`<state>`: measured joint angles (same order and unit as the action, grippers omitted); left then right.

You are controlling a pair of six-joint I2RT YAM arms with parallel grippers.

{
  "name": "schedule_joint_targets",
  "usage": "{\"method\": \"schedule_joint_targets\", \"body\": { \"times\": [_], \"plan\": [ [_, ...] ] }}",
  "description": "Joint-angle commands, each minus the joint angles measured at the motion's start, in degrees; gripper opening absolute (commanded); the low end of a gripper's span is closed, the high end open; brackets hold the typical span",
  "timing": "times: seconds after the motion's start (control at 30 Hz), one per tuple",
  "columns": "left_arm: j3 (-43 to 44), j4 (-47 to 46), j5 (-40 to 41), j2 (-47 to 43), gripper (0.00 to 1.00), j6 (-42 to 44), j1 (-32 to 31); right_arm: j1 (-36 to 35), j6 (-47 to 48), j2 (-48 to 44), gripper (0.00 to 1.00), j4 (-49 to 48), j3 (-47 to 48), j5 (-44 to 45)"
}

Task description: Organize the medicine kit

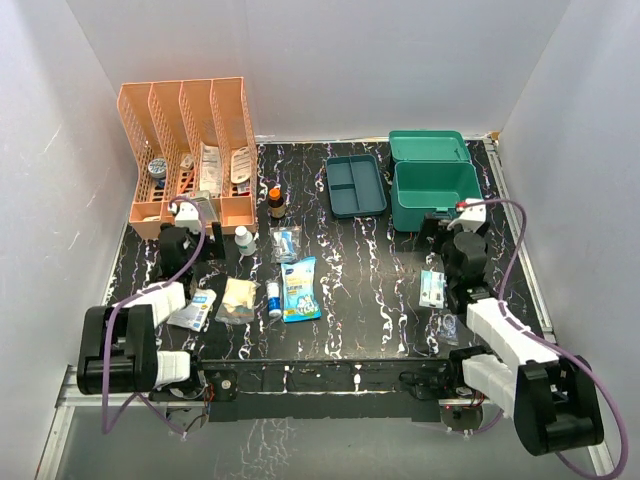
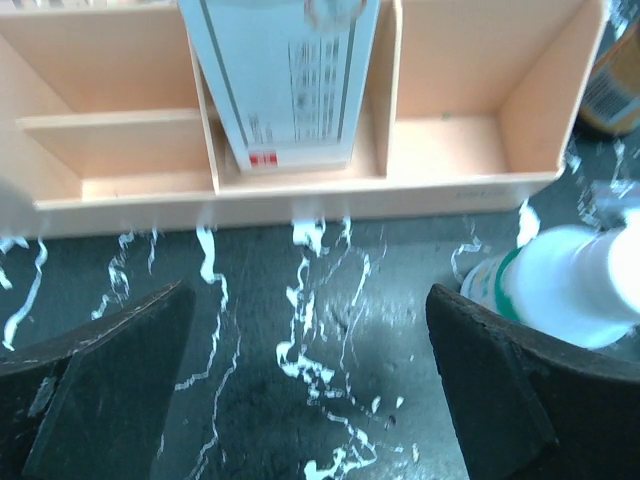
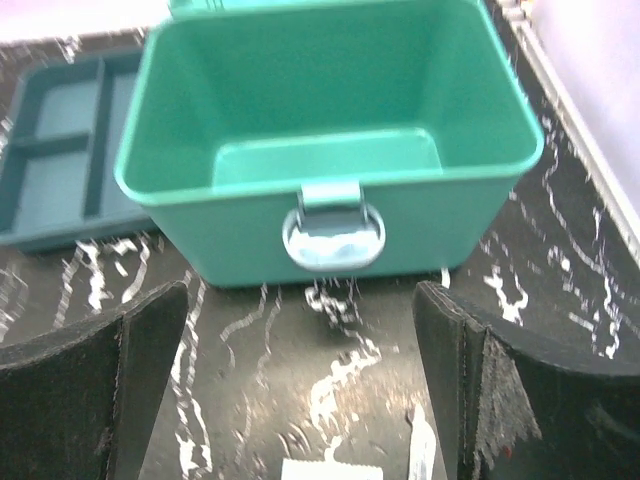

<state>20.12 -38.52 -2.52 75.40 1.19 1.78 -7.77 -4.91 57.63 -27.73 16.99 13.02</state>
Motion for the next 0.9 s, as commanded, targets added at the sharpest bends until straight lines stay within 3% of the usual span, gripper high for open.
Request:
{"method": "schedule_joint_targets", "body": {
  "times": [0.0, 0.13, 0.27, 0.43, 0.63, 0.87],
  "plan": [
    [7.3, 12.3, -2.3, -5.5, 0.99, -0.4, 0.3, -0.6, -1.9, -2.8, 0.94, 11.9, 12.2, 1.5],
    [14.6, 22.6, -3.5, -7.0, 0.99, -0.4, 0.2, -0.6, -2.6, 3.6, 0.89, 21.8, 24.6, 1.0],
    [21.1, 30.4, -3.8, -6.7, 0.99, -0.1, 0.3, -0.7, -2.1, 16.7, 0.77, 33.5, 40.5, -0.8],
    [24.9, 35.4, -3.6, -6.8, 0.99, -0.4, 0.3, -2.4, -1.6, 30.1, 0.71, 44.4, 56.5, -2.4],
    [24.2, 37.3, -4.1, -8.1, 0.98, -0.7, 0.2, -6.6, -1.4, 41.1, 0.69, 53.8, 69.3, 2.2],
    [22.5, 38.0, -4.1, -9.2, 0.98, -0.6, 0.3, -7.6, -1.8, 48.8, 0.67, 59.3, 74.7, 5.1]
  ]
}}
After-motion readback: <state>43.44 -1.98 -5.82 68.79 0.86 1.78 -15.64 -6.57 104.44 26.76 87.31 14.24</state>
